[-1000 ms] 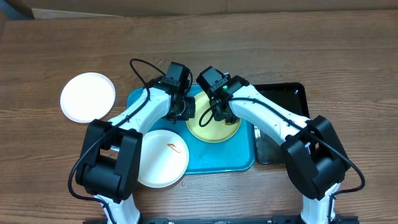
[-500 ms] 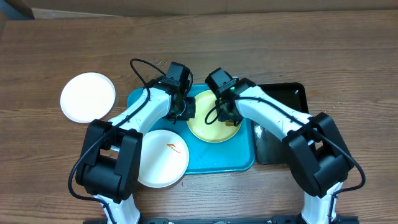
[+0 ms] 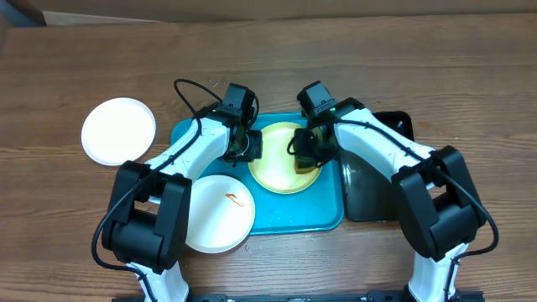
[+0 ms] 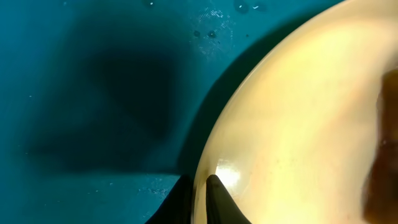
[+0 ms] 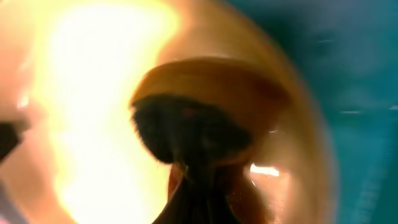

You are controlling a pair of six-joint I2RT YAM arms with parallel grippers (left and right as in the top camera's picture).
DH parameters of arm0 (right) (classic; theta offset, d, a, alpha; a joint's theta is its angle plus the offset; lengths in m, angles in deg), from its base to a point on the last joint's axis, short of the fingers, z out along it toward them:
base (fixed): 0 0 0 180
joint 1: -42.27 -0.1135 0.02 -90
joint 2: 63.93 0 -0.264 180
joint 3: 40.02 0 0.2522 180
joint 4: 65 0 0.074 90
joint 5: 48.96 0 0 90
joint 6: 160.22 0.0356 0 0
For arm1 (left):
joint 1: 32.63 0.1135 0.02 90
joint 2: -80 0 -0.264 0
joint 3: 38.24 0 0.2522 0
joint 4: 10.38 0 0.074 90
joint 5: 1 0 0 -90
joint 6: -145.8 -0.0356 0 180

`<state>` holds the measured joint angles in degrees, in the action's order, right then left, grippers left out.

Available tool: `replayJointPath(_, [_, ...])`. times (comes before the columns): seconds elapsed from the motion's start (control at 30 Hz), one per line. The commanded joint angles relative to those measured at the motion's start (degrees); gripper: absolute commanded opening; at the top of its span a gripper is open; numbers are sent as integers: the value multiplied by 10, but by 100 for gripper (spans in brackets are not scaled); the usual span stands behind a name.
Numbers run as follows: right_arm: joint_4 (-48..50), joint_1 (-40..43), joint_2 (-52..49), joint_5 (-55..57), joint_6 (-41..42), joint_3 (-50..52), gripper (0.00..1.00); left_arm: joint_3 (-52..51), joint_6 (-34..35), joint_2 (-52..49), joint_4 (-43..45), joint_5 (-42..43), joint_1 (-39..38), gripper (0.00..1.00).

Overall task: Clean dirty plates on tray and stack at the side
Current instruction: 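Scrub the yellow plate with the sponge while the left gripper holds its rim, then move the sponge back into the black basin and rinse it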

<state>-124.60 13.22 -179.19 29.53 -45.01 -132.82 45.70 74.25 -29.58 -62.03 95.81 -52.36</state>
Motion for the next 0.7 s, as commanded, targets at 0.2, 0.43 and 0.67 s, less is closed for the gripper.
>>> replayJointPath(0.2, [41, -9, 6, -169, 17, -24, 4, 7, 0, 1, 2, 7, -2, 14])
replayJointPath(0.43, [-37, 84, 86, -247, -47, -55, 4, 7, 0, 1, 2, 7, -2, 15])
replayJointPath(0.67, [-225, 190, 143, -107, -127, -55, 4, 7, 0, 1, 2, 7, -2, 15])
